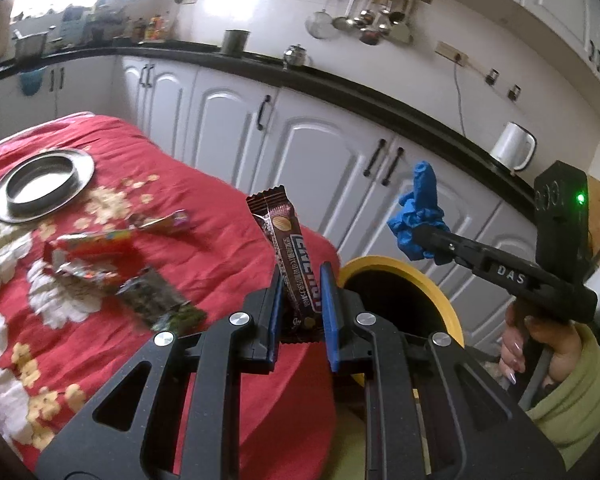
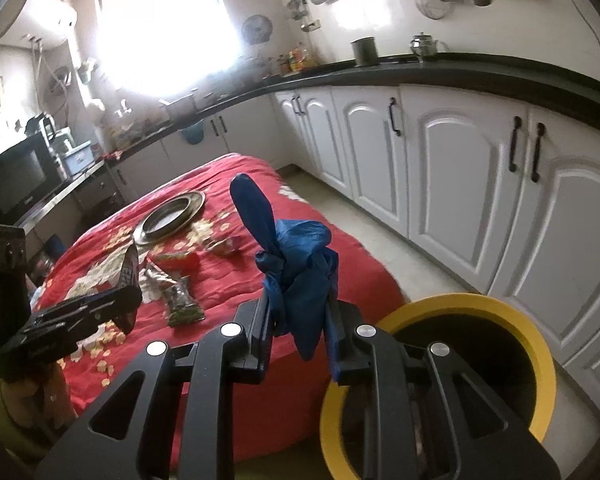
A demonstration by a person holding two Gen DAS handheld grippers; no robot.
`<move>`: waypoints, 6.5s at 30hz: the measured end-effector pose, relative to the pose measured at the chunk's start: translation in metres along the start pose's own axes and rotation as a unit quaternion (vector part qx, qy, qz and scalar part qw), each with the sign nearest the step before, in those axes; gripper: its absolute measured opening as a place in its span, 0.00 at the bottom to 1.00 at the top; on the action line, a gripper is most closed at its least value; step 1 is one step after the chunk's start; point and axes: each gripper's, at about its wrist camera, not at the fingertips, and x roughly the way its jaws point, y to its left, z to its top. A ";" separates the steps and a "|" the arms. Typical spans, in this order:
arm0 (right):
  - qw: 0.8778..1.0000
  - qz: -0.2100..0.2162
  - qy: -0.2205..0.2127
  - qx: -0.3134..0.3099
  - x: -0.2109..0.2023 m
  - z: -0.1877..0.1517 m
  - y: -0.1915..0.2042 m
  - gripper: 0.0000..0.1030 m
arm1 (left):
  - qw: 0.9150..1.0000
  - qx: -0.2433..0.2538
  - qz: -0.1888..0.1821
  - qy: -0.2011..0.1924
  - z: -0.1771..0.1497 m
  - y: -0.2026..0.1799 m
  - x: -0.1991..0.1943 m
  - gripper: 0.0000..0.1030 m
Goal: Collect trash
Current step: 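Carry the chocolate bar with the left gripper while the right gripper carries the blue bag to the bin, then open both grippers over the bin, dropping the chocolate bar and blue bag, then move both tools back over the remaining trash on the table, then grasp the red candy wrapper with the left gripper while the right gripper grasps the green pea snack bag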
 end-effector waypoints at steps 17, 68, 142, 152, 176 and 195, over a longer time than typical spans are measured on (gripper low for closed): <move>0.997 -0.052 -0.034 0.055 -0.033 -0.008 -0.053 0.20 | 0.997 0.062 -0.044 0.027 -0.006 -0.063 0.032 0.12; 0.983 -0.097 -0.007 0.159 -0.032 -0.044 -0.143 0.44 | 0.977 0.142 -0.102 0.118 -0.043 -0.133 0.136 0.48; 0.997 0.028 0.010 -0.066 0.021 -0.002 0.077 0.75 | 0.981 -0.060 0.162 -0.093 0.018 0.076 -0.029 0.89; 0.992 0.056 0.044 -0.105 0.054 -0.006 0.112 0.75 | 0.972 -0.104 0.187 -0.096 0.016 0.117 -0.042 0.89; 0.976 0.078 0.127 -0.156 0.160 -0.022 0.148 0.75 | 0.964 -0.198 0.177 -0.024 -0.008 0.188 -0.011 0.81; 0.970 0.084 0.154 -0.167 0.186 -0.040 0.141 0.62 | 0.951 -0.274 0.140 0.021 -0.010 0.198 0.029 0.48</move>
